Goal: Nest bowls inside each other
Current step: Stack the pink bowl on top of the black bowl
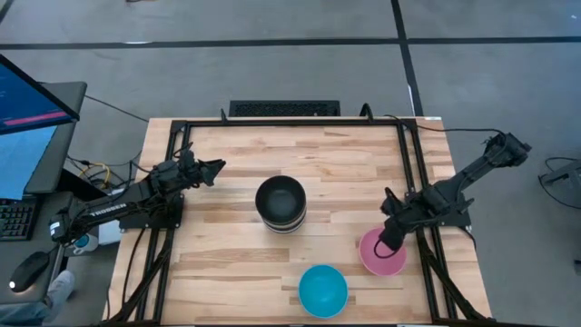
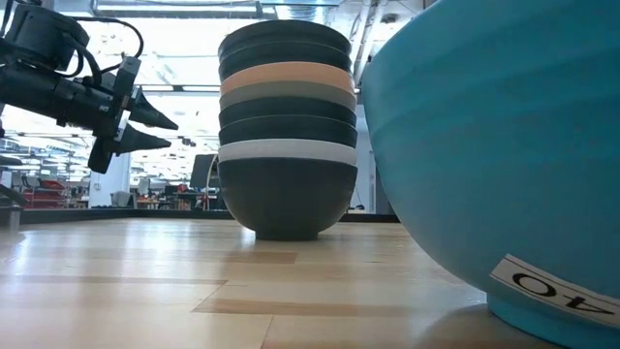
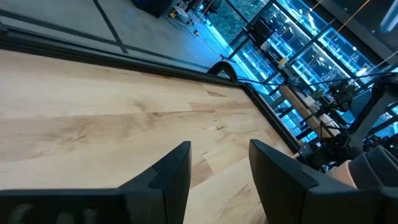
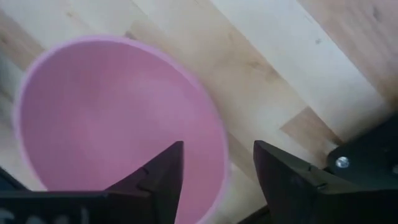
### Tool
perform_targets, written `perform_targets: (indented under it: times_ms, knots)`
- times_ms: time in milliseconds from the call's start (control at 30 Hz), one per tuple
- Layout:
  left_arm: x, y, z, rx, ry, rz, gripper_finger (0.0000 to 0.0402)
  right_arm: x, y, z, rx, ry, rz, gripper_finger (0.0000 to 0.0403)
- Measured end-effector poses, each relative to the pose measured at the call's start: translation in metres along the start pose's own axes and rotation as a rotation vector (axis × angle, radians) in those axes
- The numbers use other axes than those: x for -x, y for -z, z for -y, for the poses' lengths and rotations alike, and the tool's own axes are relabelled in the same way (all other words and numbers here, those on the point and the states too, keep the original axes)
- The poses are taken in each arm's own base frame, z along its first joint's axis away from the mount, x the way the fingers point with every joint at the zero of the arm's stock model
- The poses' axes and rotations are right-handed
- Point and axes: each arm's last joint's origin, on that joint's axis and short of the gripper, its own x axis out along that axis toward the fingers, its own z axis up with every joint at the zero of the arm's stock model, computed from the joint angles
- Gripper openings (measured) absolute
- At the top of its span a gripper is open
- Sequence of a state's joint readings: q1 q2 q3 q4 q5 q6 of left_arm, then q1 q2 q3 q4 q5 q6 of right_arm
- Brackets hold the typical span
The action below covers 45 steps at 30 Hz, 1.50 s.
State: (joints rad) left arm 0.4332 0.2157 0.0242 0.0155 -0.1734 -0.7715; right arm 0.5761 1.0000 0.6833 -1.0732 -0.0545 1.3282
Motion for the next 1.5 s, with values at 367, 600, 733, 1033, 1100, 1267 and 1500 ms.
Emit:
perform_targets:
  times_ms: [367, 600, 733, 1033, 1100, 1267, 1500]
  knots:
    - [0.000, 0.000, 0.000, -0.007, 0.000, -0.001, 0.0153, -0.019, 0.002, 0.001, -0.045, -0.047, -0.020, 0.0211]
    - [0.000, 0.000, 0.000, -0.007, -0.001, -0.001, 0.0153, -0.019, 0.002, 0.004, -0.056, -0.018, -0.022, 0.0193]
    - [0.000, 0.000, 0.000, -0.007, -0.001, -0.001, 0.0153, -0.025, 0.003, 0.008, -0.087, 0.008, -0.028, 0.0171]
    - [0.000, 0.000, 0.000, -0.007, -0.001, -0.001, 0.0153, -0.035, 0.005, 0.014, -0.154, 0.031, -0.053, 0.0130]
    - [0.000, 0.000, 0.000, -0.007, -0.001, -0.001, 0.0153, -0.035, 0.005, 0.014, -0.156, 0.030, -0.056, 0.0122]
    - [0.000, 0.000, 0.000, -0.008, 0.000, -0.002, 0.0153, -0.033, 0.004, 0.013, -0.183, 0.020, -0.058, 0.0084]
    - [0.000, 0.000, 0.000, -0.008, -0.001, -0.001, 0.0153, -0.011, 0.001, -0.002, -0.156, -0.058, -0.039, 0.0017]
